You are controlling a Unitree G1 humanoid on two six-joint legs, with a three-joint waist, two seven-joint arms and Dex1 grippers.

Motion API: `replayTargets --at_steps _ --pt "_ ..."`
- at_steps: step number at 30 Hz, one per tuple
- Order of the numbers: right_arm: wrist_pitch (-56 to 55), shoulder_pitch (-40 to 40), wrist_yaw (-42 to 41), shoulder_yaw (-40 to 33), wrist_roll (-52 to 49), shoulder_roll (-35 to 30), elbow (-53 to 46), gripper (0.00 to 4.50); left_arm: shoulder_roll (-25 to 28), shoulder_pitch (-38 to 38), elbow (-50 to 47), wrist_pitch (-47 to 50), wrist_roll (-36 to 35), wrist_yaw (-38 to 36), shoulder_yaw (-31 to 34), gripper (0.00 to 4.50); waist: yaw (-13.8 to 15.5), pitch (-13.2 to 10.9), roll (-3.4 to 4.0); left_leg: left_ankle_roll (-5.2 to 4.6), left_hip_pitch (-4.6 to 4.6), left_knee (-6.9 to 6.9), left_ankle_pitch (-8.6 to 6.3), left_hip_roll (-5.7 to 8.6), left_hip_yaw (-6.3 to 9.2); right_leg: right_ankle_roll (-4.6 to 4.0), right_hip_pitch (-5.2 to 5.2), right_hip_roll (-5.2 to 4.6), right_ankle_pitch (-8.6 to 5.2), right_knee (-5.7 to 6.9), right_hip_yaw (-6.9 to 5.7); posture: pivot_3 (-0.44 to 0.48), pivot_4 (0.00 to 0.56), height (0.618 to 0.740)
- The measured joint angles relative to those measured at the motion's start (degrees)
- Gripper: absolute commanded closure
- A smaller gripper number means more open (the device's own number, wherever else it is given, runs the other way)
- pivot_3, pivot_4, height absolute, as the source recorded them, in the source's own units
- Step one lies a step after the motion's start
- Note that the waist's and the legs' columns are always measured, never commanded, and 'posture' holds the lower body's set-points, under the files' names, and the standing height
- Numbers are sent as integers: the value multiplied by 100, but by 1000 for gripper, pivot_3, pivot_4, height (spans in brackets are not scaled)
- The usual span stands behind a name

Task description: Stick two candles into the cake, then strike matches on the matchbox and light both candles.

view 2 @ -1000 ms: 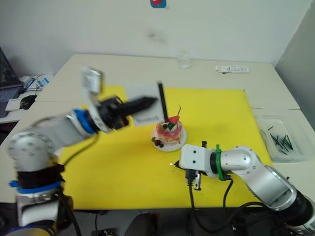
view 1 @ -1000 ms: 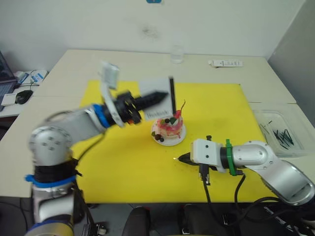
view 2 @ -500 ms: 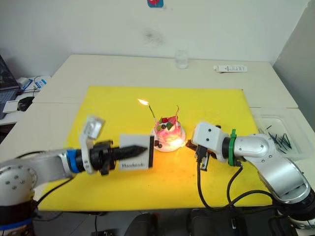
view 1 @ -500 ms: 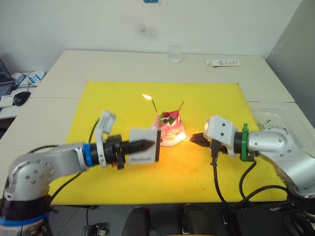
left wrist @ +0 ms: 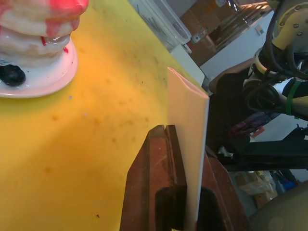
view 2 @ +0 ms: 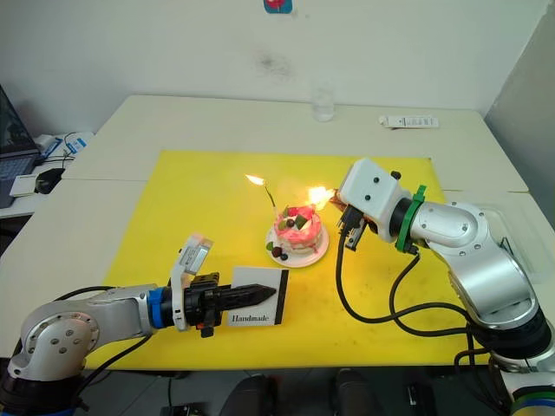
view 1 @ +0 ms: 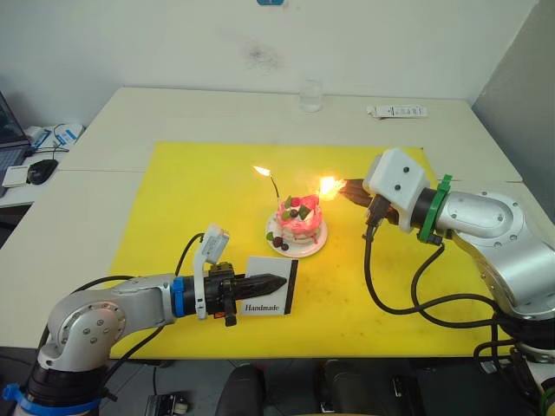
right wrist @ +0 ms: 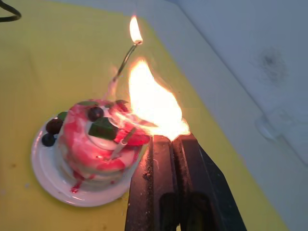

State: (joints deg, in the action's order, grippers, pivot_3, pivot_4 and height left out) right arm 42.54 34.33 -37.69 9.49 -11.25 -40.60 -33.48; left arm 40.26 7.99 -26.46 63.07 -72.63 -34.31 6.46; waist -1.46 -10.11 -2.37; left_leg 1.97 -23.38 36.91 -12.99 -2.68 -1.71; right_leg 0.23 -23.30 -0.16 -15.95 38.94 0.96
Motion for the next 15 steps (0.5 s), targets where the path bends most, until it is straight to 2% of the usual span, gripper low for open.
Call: replayTargets --at_steps 15 --pt "-443 14 22 240 349 201 335 4476 -121 158 -40 -2 12 99 -65 4500 -2 0 0 0 0 3 0 1 -1 0 0 1 0 2 1 0 150 740"
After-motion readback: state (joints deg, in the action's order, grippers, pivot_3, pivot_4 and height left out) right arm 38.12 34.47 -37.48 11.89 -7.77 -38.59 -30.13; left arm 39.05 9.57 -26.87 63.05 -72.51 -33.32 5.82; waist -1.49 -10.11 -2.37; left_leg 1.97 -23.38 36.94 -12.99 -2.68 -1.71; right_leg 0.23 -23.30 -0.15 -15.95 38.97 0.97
